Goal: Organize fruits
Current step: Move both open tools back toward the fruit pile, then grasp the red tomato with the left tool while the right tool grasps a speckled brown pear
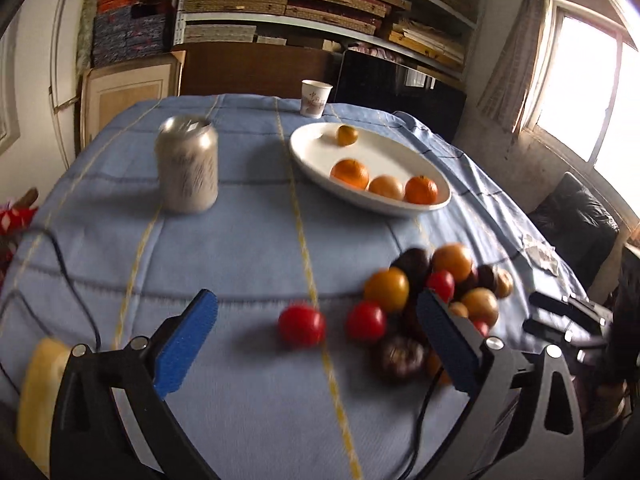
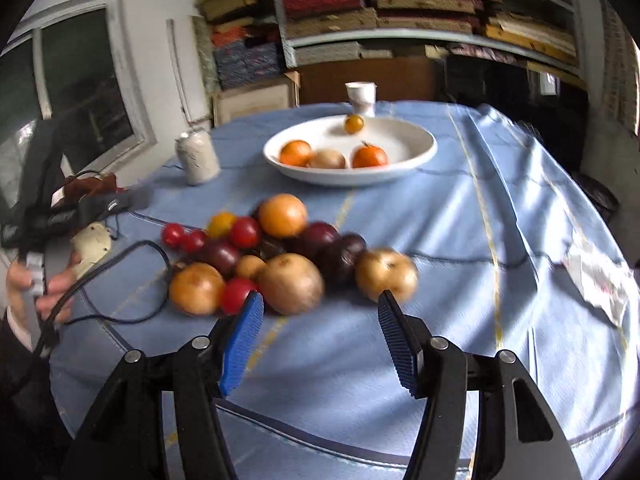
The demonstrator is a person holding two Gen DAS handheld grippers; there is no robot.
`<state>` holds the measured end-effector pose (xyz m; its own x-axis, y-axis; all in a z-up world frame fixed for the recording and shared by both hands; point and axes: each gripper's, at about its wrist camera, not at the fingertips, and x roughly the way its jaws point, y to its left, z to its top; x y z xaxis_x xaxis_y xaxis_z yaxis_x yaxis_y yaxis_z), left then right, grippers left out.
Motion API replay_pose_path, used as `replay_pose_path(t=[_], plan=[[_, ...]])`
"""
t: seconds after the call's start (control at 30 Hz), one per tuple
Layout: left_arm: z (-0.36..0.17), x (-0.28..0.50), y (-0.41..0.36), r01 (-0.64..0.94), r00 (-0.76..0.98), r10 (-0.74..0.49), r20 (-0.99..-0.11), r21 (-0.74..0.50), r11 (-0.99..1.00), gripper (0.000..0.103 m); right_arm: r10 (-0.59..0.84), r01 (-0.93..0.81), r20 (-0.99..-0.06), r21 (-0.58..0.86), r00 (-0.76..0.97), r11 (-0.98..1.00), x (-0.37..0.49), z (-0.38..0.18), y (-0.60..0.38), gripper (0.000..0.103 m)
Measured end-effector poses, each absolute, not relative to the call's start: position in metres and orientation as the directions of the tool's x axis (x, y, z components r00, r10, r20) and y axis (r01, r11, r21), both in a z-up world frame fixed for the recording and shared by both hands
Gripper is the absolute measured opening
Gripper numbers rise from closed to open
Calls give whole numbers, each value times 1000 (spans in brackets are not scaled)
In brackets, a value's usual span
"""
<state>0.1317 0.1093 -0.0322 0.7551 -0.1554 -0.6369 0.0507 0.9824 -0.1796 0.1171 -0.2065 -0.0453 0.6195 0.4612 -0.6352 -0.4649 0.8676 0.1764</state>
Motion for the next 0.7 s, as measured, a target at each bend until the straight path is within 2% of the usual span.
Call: replay_pose_path(t=[0.13,0.23,0.47,0.7], plan=[[-48,128,113,24,734,-143,-664,-184,983,98,511,-466,-631,256,584,847,126,-45,-201,60],[-49,126,117,31,735,-167,-657,-213,977,98,512,-463,-640,263,573,846,127,-50,-190,60],[-52,126,108,20,723,-120,-680,-154,988,98,515,-426,-654,310,554,850,132,-58,-182,60],[-51,125,111,1,725,-110,-680,-159,987,98,525,-346,-666,396,529,851,151,-65,-181,60]])
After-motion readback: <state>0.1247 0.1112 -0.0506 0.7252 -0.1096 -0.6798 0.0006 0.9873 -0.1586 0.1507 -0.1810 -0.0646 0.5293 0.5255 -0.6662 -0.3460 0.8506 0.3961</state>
